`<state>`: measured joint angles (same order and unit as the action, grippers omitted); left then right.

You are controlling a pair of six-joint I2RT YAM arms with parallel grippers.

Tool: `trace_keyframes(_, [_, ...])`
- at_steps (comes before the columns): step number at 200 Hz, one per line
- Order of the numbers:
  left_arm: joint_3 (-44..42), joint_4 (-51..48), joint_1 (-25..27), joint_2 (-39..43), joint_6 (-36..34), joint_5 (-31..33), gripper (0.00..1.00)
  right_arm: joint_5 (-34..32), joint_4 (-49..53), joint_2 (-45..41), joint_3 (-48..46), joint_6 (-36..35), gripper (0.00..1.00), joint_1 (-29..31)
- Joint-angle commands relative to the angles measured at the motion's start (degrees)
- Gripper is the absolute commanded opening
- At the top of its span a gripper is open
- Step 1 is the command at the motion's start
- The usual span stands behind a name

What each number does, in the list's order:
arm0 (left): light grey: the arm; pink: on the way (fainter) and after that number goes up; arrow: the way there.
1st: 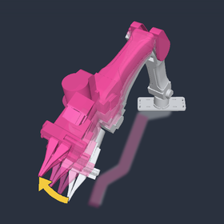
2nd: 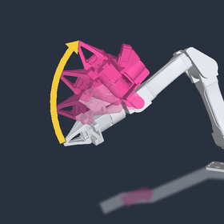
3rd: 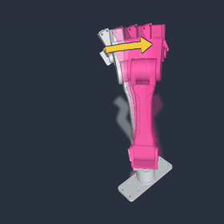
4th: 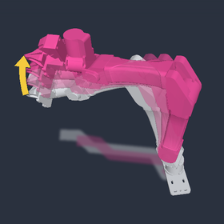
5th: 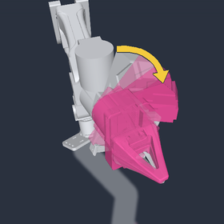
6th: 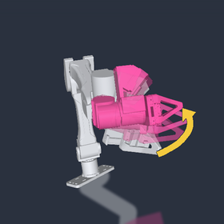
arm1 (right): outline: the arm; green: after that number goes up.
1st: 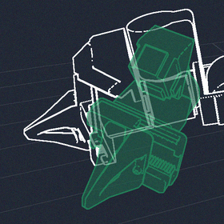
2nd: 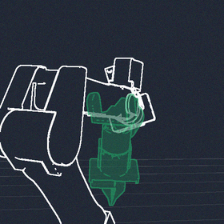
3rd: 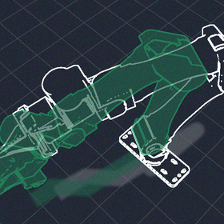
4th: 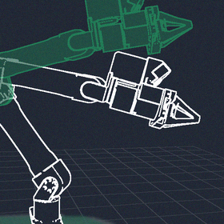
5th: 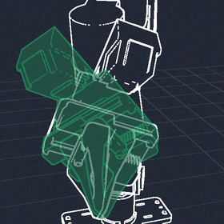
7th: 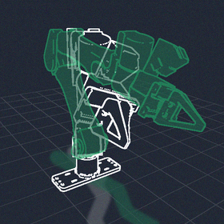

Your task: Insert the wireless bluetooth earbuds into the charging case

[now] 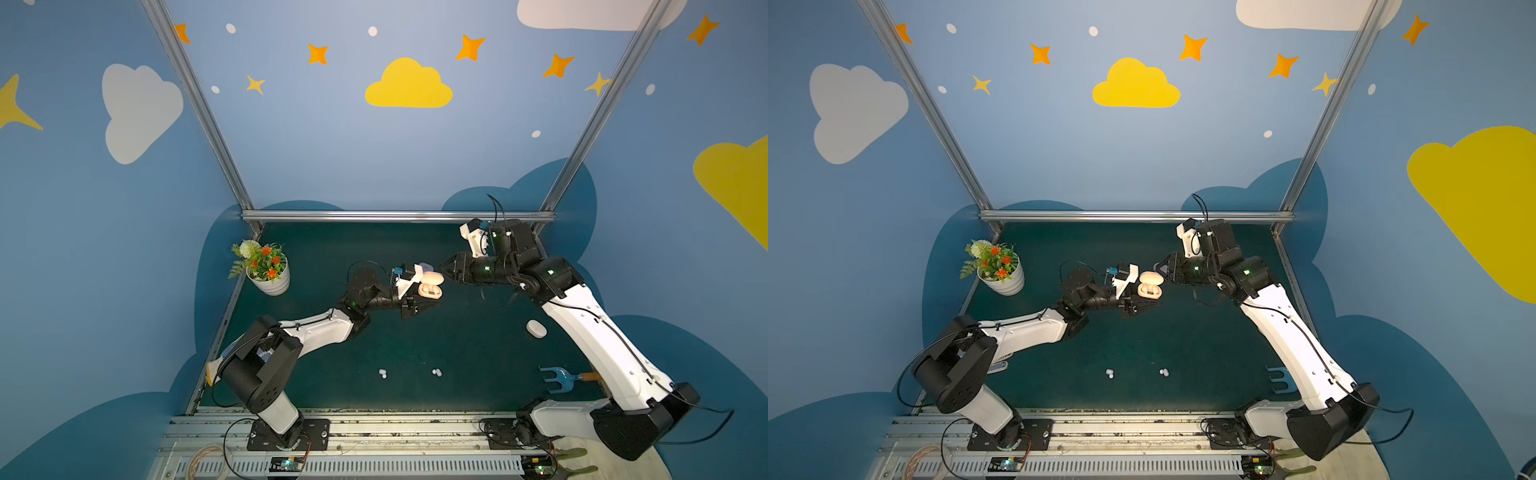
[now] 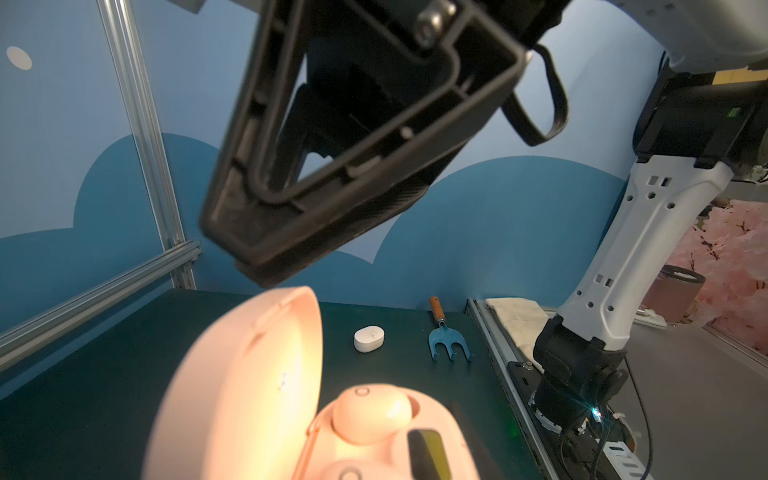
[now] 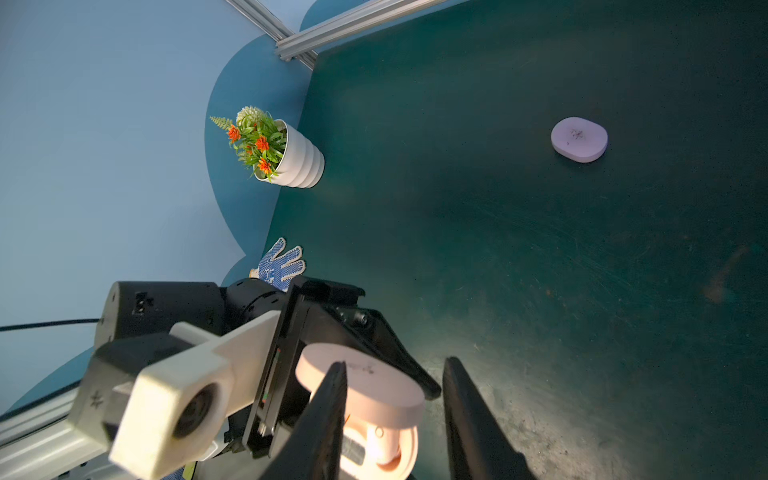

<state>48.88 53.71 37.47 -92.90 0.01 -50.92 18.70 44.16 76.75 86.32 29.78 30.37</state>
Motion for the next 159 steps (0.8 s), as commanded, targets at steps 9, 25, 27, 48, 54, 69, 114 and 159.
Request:
trace_keyframes(9, [1.1,1.9,0.1,-0.5,0.9,-1.2,0.21,2.0,0.8,0.6,1.5,-1.9,0.33,-0.3])
trace_keyframes(25, [1.5,1.8,0.1,-0.8,1.1,-1.3,0.21,3.2,0.5,0.5,0.7,-1.4,0.31,-0.1])
trace_keyframes(27, [1.5,1.8,0.1,-0.8,1.1,-1.3,0.21,3.4,0.4,0.4,0.6,-1.4,0.31,-0.1])
trace_keyframes(48, [1.6,1.9,0.1,-1.0,1.3,-1.3,0.21,4.6,0.2,-0.2,-1.0,-1.0,0.31,0.4])
trace_keyframes(54, [1.6,2.0,0.1,-1.1,1.3,-1.4,0.21,4.8,0.3,-0.3,-1.5,-0.8,0.31,0.6])
trace_keyframes(69, [1.8,2.0,0.1,-1.5,1.4,-1.2,0.21,5.4,0.6,-1.0,-2.7,-0.5,0.30,0.9])
trace_keyframes(114, [2.2,2.2,0.1,-1.9,1.7,-0.8,0.21,5.3,3.3,-3.8,-5.2,0.6,0.29,2.6])
trace_keyframes(159, [2.4,2.1,0.1,-2.2,1.8,-0.6,0.21,5.2,7.6,-3.2,-4.9,-0.8,0.29,4.0])
